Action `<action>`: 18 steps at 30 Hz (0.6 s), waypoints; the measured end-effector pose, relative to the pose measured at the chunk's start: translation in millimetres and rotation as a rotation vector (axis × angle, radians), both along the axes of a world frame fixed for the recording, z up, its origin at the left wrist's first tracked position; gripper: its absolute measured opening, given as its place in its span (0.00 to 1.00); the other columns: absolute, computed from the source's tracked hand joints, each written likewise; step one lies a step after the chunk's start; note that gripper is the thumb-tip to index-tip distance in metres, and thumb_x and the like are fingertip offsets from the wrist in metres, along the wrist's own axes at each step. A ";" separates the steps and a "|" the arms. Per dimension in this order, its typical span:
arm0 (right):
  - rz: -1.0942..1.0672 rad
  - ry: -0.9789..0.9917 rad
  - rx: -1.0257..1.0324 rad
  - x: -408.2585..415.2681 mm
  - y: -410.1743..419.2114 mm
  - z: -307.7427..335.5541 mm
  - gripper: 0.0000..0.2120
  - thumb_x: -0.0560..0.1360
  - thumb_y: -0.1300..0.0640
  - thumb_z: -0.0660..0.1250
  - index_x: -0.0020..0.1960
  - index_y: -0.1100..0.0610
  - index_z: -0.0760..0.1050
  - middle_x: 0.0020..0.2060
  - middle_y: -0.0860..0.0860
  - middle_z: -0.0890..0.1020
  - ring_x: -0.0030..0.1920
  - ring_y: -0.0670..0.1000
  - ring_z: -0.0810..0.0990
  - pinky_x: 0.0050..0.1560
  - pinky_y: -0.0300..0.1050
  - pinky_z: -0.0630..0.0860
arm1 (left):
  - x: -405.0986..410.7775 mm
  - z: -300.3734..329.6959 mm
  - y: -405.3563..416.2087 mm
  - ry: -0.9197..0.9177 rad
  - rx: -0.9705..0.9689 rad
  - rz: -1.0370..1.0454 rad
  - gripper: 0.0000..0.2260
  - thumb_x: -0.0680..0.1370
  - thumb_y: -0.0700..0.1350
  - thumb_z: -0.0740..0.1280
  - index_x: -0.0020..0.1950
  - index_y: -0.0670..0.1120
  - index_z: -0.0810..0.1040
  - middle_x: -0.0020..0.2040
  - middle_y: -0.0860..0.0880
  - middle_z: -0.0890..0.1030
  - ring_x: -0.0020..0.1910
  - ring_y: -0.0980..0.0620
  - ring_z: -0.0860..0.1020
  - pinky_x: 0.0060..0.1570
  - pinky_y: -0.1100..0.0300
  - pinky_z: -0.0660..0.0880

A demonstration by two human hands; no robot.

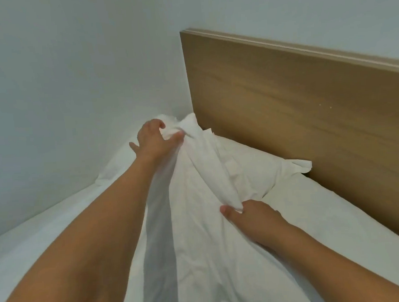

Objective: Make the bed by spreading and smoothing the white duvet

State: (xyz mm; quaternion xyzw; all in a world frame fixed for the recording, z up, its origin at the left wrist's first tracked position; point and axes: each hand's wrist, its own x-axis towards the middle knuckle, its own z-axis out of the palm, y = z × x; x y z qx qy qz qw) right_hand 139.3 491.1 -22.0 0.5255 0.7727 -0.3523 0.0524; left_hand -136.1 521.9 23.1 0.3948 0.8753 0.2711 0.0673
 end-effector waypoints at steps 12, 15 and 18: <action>-0.227 0.078 0.194 -14.8 25.7 -59.2 0.21 0.82 0.47 0.55 0.72 0.55 0.56 0.63 0.58 0.64 0.51 0.61 0.76 0.50 0.50 0.72 | 42.3 -37.8 -18.0 0.106 -0.189 -0.046 0.24 0.80 0.60 0.53 0.70 0.47 0.62 0.67 0.42 0.70 0.68 0.41 0.67 0.68 0.36 0.54; -0.160 -0.030 0.325 -21.1 26.0 -81.6 0.21 0.83 0.53 0.56 0.73 0.58 0.56 0.64 0.61 0.66 0.52 0.63 0.78 0.49 0.51 0.73 | 98.5 -65.2 -74.6 0.196 -0.208 -0.266 0.28 0.81 0.62 0.49 0.78 0.55 0.46 0.79 0.48 0.45 0.78 0.47 0.42 0.69 0.31 0.36; -0.123 -0.030 0.431 -19.9 22.9 -94.9 0.22 0.83 0.53 0.56 0.74 0.59 0.56 0.64 0.61 0.68 0.51 0.63 0.79 0.45 0.49 0.72 | 151.0 -94.0 -164.4 0.336 -0.185 -0.445 0.28 0.79 0.68 0.42 0.77 0.63 0.39 0.78 0.54 0.33 0.76 0.50 0.30 0.66 0.31 0.29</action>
